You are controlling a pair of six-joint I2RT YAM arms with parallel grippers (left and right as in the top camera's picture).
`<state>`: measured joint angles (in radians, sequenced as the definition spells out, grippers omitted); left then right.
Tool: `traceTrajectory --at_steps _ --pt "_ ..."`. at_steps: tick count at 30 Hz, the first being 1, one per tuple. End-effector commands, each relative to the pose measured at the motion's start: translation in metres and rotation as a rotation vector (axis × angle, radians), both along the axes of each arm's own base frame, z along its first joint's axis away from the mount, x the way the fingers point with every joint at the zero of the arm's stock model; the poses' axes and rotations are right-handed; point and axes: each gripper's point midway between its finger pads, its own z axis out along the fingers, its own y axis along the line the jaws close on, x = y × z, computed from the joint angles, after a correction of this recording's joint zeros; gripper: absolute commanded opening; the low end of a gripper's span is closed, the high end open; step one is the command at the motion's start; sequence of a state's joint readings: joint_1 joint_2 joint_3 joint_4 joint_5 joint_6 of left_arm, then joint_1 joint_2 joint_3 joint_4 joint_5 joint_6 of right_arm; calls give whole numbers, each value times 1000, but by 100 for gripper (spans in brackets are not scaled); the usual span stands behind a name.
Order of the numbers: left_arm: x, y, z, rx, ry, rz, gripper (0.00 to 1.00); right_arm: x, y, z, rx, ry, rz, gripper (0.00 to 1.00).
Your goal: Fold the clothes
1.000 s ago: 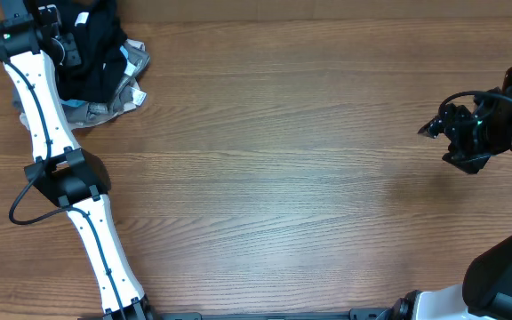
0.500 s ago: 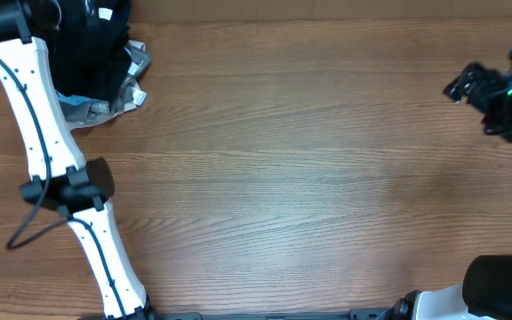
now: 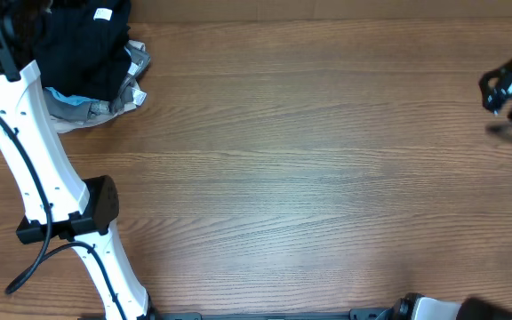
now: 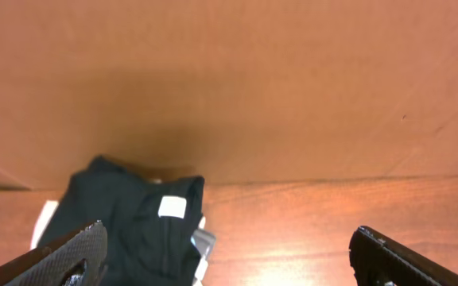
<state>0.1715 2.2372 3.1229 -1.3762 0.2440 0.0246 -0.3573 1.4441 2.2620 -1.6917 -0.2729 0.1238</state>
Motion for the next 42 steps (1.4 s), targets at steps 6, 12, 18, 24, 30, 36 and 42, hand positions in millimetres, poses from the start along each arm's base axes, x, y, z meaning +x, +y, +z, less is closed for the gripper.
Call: traceTrajectory --at_steps 6,12,18,24,30,36,42 --pt "1 -3 -15 -28 51 -8 100 -74 65 65 279 -250 -2 100" --pt "1 -3 -16 -28 54 -8 100 -93 71 72 203 -307 37 100" --pt "1 -3 -16 -28 54 -8 100 -93 73 70 -58 -339 243 100" --pt "1 -3 -16 -28 54 -8 100 -86 71 57 -159 -376 300 100" --pt "1 -3 -16 -28 54 -8 100 -67 83 26 -215 -526 394 100" --pt "1 -3 -16 -28 54 -8 100 -47 104 -34 -226 -658 499 100" --pt "1 -3 -16 -28 54 -8 100 -34 111 -87 -279 -770 514 100"
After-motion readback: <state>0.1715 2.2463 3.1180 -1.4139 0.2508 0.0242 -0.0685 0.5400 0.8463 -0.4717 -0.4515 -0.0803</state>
